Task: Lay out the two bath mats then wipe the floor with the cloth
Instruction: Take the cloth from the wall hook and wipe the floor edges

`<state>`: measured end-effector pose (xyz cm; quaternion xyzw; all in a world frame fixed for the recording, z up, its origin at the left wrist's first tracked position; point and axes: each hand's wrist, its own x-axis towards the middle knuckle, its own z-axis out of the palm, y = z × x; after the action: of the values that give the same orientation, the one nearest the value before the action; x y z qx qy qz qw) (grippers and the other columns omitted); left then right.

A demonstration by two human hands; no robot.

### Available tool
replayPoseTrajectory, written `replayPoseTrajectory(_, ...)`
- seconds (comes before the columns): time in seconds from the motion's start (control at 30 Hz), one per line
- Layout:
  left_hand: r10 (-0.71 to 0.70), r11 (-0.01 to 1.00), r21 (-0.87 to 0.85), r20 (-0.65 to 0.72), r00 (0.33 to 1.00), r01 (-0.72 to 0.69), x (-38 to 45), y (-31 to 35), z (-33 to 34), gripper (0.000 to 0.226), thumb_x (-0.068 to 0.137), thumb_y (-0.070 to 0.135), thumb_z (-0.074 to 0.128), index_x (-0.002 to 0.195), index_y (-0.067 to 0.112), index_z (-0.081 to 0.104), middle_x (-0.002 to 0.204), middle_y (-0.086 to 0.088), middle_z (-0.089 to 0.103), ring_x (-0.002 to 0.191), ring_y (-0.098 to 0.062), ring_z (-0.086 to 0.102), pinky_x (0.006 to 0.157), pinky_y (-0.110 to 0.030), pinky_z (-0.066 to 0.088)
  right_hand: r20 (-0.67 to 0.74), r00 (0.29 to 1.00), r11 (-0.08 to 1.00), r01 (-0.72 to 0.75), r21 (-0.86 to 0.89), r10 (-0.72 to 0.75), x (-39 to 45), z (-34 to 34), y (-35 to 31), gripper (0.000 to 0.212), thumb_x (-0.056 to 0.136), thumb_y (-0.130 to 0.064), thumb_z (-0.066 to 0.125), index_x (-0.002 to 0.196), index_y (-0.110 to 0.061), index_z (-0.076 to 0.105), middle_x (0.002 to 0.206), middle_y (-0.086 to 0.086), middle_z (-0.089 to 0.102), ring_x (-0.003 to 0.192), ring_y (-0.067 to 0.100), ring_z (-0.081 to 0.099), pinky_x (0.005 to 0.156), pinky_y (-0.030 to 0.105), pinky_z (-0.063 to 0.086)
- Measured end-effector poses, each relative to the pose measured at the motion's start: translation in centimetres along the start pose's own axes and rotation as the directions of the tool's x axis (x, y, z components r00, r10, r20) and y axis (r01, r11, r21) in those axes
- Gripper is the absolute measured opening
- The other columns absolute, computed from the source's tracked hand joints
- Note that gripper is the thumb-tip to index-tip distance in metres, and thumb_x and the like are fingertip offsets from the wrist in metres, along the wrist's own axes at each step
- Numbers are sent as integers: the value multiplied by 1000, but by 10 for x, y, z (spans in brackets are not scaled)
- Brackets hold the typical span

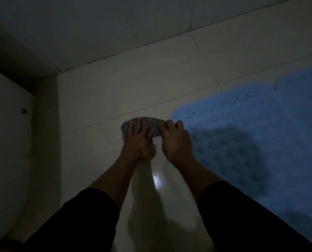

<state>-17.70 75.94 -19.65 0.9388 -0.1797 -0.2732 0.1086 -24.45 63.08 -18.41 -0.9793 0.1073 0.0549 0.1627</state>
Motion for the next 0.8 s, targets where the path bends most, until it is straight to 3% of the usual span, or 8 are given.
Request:
replayPoseTrajectory(0.13, -39, 997, 75, 72, 997, 33, 25, 6, -19, 66, 101, 48, 32, 157, 28, 3, 166, -5, -11, 151, -34, -15, 119, -61, 4, 54, 998, 999, -19, 40, 17, 23, -16, 1, 43, 84, -15, 55, 126, -15, 49, 122, 10, 49, 114, 35, 44, 78, 44, 46)
replayPoseTrajectory(0.2, 51, 990, 127, 92, 994, -63, 35, 12, -31, 84, 85, 62, 16, 157, 19, 9, 165, -11, -5, 151, -38, -12, 121, -60, 0, 74, 997, 997, -26, 75, 20, 34, -25, 7, 43, 85, -17, 60, 126, -15, 47, 122, 11, 46, 117, 35, 42, 82, 44, 48)
replayPoseTrajectory(0.27, 147, 968, 188, 107, 983, -166, 48, 21, -42, 96, 73, 57, 5, 154, 6, 17, 164, -19, 2, 151, -41, -7, 122, -53, -5, 116, 993, 992, -46, 116, 32, 46, -30, 12, 45, 87, -21, 61, 129, -16, 45, 124, 12, 43, 119, 36, 40, 91, 46, 47)
replayPoseTrajectory(0.43, 186, 947, 226, 192, 964, -227, 83, 54, -68, 73, 93, 44, 20, 152, 1, 20, 162, -23, 2, 150, -40, -10, 123, -52, -7, 112, 985, 958, -152, 244, 128, 79, -33, 32, 36, 97, -21, 46, 132, -11, 46, 129, 17, 45, 125, 40, 40, 107, 52, 33)
replayPoseTrajectory(0.53, 238, 938, 212, 180, 955, -274, 110, 84, -79, 73, 88, 39, 25, 149, -1, 31, 159, -29, 17, 147, -51, 10, 120, -60, 8, -20, 980, 965, -191, 180, 198, 91, -36, 54, 45, 84, -25, 68, 124, -11, 53, 117, 15, 54, 112, 37, 51, 97, 48, 44)
replayPoseTrajectory(0.63, 325, 895, 240, 227, 918, -376, 146, 99, -71, 65, 89, 33, 32, 143, -1, 43, 148, -31, 40, 134, -59, 35, 102, -78, 29, -18, 972, 963, -230, 142, 235, 99, -41, 78, 63, 72, -34, 78, 123, -9, 50, 117, 16, 52, 108, 35, 50, 94, 45, 43)
replayPoseTrajectory(0.73, 350, 874, 265, 235, 907, -407, 187, 98, -53, 73, 89, 59, 8, 155, 28, 11, 165, -9, 13, 153, -36, 3, 115, -66, 15, -50, 925, 923, -368, 114, 376, 105, -47, 98, 67, 61, -38, 85, 114, -11, 55, 107, 12, 56, 98, 32, 54, 80, 42, 49)
replayPoseTrajectory(0.8, 374, 859, 261, 266, 888, -440, 202, 111, -49, 72, 88, 65, -5, 152, 33, 3, 166, -6, 10, 153, -32, -1, 116, -64, 14, -62, 878, 878, -467, 101, 474, 110, -53, 109, 63, 54, -35, 86, 106, -13, 59, 99, 9, 58, 91, 30, 57, 66, 38, 50)
